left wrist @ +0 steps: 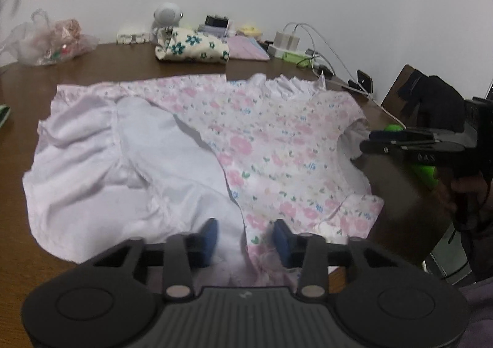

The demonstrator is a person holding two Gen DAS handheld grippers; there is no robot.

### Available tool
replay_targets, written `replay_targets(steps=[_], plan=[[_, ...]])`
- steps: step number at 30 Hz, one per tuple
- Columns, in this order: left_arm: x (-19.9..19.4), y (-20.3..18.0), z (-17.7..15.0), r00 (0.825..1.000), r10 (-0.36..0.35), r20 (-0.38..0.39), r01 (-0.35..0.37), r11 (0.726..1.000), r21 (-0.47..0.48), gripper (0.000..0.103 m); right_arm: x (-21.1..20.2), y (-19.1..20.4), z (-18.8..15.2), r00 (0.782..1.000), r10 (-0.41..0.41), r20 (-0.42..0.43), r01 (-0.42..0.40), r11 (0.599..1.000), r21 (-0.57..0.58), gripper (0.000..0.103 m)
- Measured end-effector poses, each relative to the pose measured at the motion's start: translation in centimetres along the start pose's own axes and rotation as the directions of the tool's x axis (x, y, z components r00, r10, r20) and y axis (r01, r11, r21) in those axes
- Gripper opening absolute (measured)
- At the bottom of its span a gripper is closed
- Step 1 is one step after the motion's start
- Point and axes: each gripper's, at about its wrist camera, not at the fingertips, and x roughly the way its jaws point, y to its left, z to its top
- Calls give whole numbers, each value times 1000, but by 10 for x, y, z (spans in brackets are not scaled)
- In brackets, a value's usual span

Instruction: Fold clothes

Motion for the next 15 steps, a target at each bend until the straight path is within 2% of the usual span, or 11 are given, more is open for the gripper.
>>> replay_targets(steps=[3, 6, 9, 11, 12, 15], plan=[[-5, 12, -5, 1000, 25, 7, -25, 999, -28, 22, 7, -1, -1, 998, -55, 10, 55, 998, -32, 43], [-12, 23, -8, 997, 83, 10, -82, 995, -52, 7, 12, -1, -2, 995, -94, -14, 93, 994, -63, 43], [-16, 37, -9, 994, 110, 22, -108, 991, -82, 5, 19, -5, -3, 994, -96, -50, 92, 993, -69, 43], [-19, 40, -6, 989, 150, 16, -148, 983, -108, 5, 23, -6, -5, 996, -55, -69, 51, 997, -58, 21], [-22, 40, -3, 985, 171, 15, -168, 979, -115, 6, 22, -6, -5, 997, -20, -73, 17, 999, -48, 0], [-34, 32, 5, 987, 147, 65, -140, 984, -109, 20, 5, 3, -3, 995, 19, -94, -26, 997, -73, 0]])
